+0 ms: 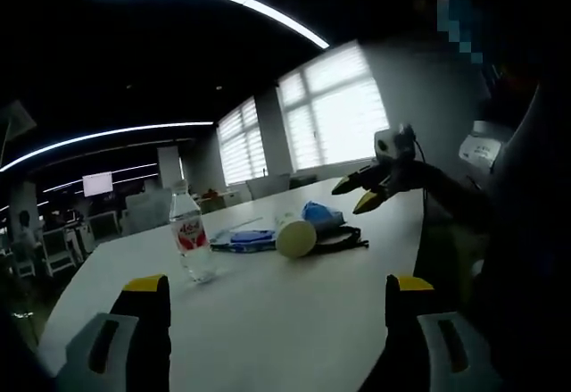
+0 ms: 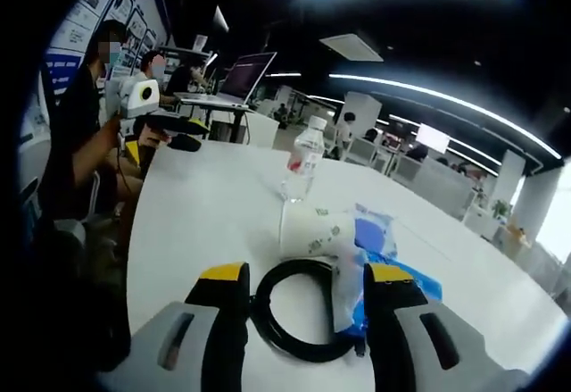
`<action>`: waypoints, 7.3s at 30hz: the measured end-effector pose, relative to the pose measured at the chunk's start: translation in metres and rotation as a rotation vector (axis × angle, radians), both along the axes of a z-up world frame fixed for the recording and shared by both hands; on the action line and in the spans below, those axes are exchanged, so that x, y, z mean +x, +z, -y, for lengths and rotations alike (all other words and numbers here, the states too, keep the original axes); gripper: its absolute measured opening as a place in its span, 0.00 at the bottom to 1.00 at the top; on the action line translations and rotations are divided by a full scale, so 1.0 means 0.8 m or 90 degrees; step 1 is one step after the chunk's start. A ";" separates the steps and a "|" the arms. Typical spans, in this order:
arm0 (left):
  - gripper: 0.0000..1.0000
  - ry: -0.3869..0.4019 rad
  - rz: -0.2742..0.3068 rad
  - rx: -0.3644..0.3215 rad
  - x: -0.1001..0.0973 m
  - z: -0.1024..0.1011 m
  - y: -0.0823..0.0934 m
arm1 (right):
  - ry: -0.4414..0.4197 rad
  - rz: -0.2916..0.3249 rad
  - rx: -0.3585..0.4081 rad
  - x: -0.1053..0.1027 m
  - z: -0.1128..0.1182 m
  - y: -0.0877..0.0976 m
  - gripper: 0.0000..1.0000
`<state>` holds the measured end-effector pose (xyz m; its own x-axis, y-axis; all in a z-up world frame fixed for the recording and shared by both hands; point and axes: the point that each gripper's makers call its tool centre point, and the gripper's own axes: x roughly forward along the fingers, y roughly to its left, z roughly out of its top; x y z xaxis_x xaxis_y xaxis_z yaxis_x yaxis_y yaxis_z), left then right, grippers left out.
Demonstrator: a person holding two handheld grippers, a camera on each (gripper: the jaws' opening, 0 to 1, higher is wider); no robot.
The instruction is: Arrange the tabletop items into an orderly group along one side of the table until the central work area is clear of visible clutter.
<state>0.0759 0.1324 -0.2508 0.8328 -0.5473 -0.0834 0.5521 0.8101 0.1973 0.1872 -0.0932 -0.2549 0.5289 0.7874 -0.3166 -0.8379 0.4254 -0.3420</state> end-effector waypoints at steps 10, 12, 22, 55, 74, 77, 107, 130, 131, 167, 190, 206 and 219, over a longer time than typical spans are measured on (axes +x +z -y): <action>1.00 -0.015 -0.001 0.000 -0.005 0.004 -0.002 | 0.000 0.009 -0.014 0.004 -0.016 -0.002 0.51; 1.00 -0.020 0.002 -0.004 -0.007 0.006 -0.001 | -0.004 0.012 -0.015 0.005 -0.017 -0.002 0.51; 1.00 -0.012 0.005 0.002 -0.008 0.002 0.001 | -0.006 0.022 -0.027 0.011 -0.034 -0.004 0.51; 1.00 -0.022 -0.005 0.007 -0.011 0.005 -0.015 | -0.020 0.055 -0.039 0.031 -0.078 -0.018 0.52; 1.00 -0.017 -0.011 0.004 -0.012 0.001 -0.020 | -0.052 0.073 -0.058 0.050 -0.073 -0.025 0.38; 1.00 -0.019 -0.012 0.005 -0.013 0.002 -0.021 | -0.055 0.070 -0.061 0.051 -0.071 -0.027 0.34; 1.00 -0.021 -0.021 0.017 -0.011 0.004 -0.025 | -0.071 0.084 -0.036 0.061 -0.048 -0.015 0.01; 1.00 -0.022 -0.030 0.030 -0.010 0.009 -0.028 | -0.044 0.104 -0.033 0.059 -0.051 0.022 0.00; 1.00 -0.022 -0.030 0.030 -0.010 0.010 -0.029 | -0.036 0.099 -0.033 0.059 -0.052 0.024 0.00; 1.00 -0.023 -0.043 0.014 -0.011 0.014 -0.031 | 0.112 0.044 -0.162 0.084 -0.096 0.093 0.00; 1.00 -0.019 -0.039 0.024 -0.019 0.016 -0.030 | 0.171 -0.022 -0.304 0.110 -0.134 0.099 0.00; 1.00 -0.011 -0.032 0.023 -0.030 0.012 -0.030 | 0.179 -0.106 -0.410 0.134 -0.153 0.074 0.00; 1.00 -0.005 -0.033 0.020 -0.036 0.011 -0.036 | 0.148 -0.191 -0.502 0.155 -0.163 0.037 0.00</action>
